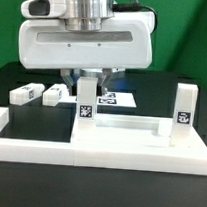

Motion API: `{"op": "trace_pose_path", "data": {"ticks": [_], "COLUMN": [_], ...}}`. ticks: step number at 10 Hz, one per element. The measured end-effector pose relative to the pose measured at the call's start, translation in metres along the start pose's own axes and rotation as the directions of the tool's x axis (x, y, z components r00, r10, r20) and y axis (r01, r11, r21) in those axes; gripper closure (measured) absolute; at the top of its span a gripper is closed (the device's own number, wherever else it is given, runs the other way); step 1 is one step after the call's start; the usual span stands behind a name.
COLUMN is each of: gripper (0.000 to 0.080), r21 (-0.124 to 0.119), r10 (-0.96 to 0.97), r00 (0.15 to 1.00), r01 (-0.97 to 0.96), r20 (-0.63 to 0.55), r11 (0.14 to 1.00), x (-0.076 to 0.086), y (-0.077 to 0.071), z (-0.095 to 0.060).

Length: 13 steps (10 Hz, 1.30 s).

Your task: Assemble desk

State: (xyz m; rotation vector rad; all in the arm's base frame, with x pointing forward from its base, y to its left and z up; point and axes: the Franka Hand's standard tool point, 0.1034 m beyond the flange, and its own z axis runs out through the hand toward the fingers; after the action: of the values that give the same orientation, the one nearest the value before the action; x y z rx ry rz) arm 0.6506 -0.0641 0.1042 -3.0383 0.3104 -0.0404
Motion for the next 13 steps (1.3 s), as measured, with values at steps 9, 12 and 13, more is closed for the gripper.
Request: {"op": "trace_pose_path", "data": {"ticks": [9, 12, 13], "gripper": [0.0506, 0.0506, 0.0506], "r21": [0.049, 0.025, 0.027], "r10": [0.891, 0.991, 0.992], "r00": [0.448, 0.073, -0.067], "r01": [-0.894, -0.997, -0.997], "r20": [0.075, 0.111, 0.107], "r11": [0.446, 0.07, -0.071], "x": [0.001, 0.0, 0.002], "y": [0.01, 0.0, -0.003], "z": [-0.001, 0.001, 0.0]}}
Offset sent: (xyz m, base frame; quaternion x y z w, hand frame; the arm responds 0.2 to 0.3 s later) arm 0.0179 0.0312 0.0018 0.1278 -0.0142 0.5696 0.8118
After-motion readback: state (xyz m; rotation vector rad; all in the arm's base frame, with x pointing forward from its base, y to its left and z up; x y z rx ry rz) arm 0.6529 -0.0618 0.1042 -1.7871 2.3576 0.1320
